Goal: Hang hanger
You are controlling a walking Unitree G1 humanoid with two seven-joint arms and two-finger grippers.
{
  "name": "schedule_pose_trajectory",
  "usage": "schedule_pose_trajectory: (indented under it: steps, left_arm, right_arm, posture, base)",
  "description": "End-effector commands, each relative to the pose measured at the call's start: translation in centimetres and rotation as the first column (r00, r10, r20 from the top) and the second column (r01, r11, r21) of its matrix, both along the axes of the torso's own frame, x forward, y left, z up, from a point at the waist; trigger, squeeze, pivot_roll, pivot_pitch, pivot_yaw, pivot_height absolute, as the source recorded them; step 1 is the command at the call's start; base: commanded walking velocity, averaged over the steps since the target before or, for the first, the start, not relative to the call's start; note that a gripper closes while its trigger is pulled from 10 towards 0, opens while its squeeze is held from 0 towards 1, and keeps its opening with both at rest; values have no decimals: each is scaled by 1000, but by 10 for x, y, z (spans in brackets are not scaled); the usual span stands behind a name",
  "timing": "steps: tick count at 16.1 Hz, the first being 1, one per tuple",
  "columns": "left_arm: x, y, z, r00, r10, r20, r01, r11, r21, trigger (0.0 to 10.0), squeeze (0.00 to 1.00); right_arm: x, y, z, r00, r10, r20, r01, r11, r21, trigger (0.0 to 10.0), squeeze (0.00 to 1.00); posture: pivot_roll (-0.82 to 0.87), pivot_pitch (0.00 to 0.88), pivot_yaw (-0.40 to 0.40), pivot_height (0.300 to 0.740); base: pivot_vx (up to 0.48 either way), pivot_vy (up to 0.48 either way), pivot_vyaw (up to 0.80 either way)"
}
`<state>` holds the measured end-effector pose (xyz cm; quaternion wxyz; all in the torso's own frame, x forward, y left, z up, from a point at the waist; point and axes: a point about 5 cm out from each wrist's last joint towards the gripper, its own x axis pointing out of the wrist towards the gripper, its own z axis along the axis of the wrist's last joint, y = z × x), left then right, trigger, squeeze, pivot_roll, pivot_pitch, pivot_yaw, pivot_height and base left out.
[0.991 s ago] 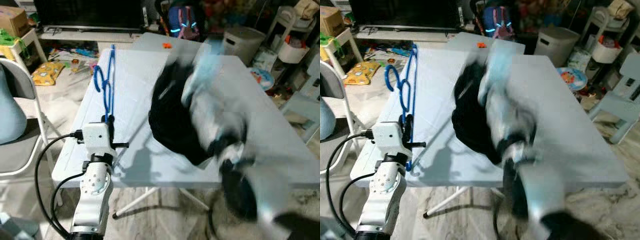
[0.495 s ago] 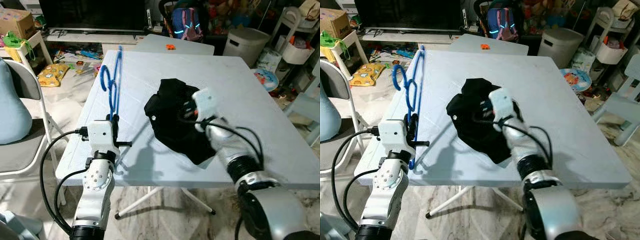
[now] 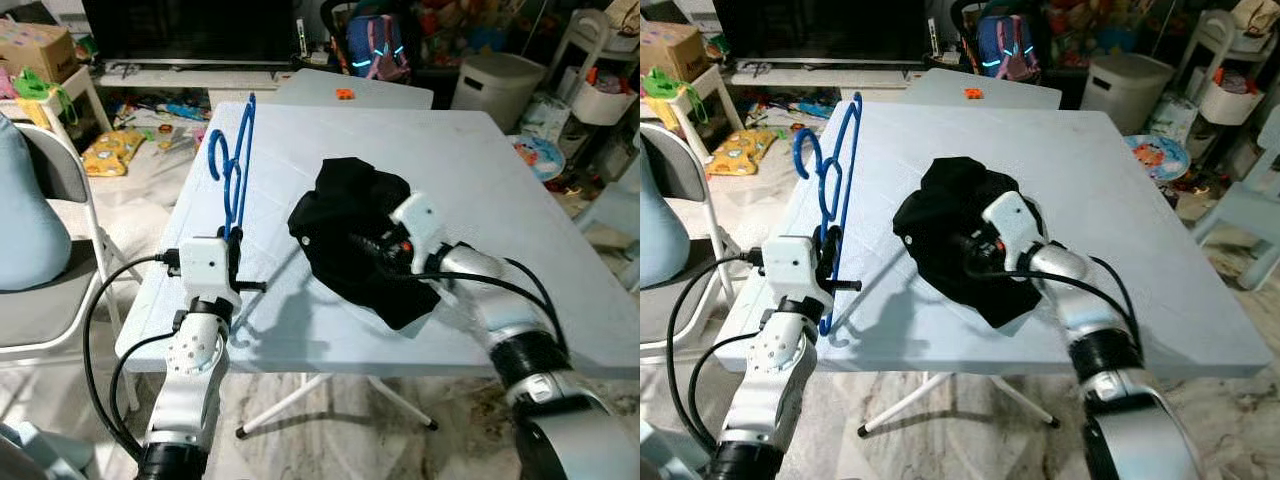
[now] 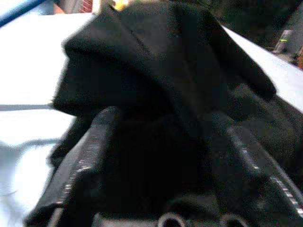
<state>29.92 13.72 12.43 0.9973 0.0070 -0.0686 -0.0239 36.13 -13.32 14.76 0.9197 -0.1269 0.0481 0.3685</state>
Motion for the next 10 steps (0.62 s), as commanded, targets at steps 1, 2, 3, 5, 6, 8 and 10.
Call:
schedule_pose_trajectory:
  steps: [1, 2, 3, 5, 6, 8, 10]
  left_arm:
    - [3, 0, 4, 1000, -11, 18, 11, 1000, 5, 10000, 0]
    - [4, 0, 4, 1000, -8, 18, 8, 1000, 5, 10000, 0]
    - [3, 0, 4, 1000, -9, 17, 9, 1000, 4, 10000, 0]
    - [-2, -1, -4, 1000, -17, -8, 17, 1000, 9, 10000, 0]
    - [-3, -1, -5, 1000, -18, -11, 18, 1000, 9, 10000, 0]
    - [-3, -3, -5, 1000, -26, -12, 27, 1000, 14, 10000, 0]
    - [-3, 1, -6, 1000, -17, -18, 17, 1000, 23, 10000, 0]
  right_arm:
    - [0, -4, 11, 1000, 14, 6, -15, 999, 36, 10000, 1000]
    - [-6, -8, 11, 997, 73, -40, -71, 996, 55, 10000, 1000]
    - [-11, -8, 9, 991, 117, -66, -114, 992, 53, 10000, 1000]
    - [-24, 1, 8, 971, 219, -98, -215, 975, 53, 10000, 1000]
    - [-27, 4, 6, 963, 247, -109, -242, 969, 57, 10000, 1000]
    - [-38, 8, -11, 942, 282, -184, -279, 959, 44, 10000, 1000]
    - [-46, 15, -22, 909, 335, -249, -319, 942, 106, 10000, 1000]
  posture:
    - [50, 0, -16, 740]
    - [48, 0, -15, 740]
    - [48, 0, -15, 740]
    - [42, 0, -10, 740]
    - [44, 0, -9, 740]
    - [53, 0, -10, 740]
    - [57, 0, -8, 740]
  base:
    - [0, 0, 0]
    - [0, 0, 0]
    - [0, 0, 0]
    - [0, 0, 0]
    - [0, 0, 0]
    - [0, 0, 0]
    - [0, 0, 0]
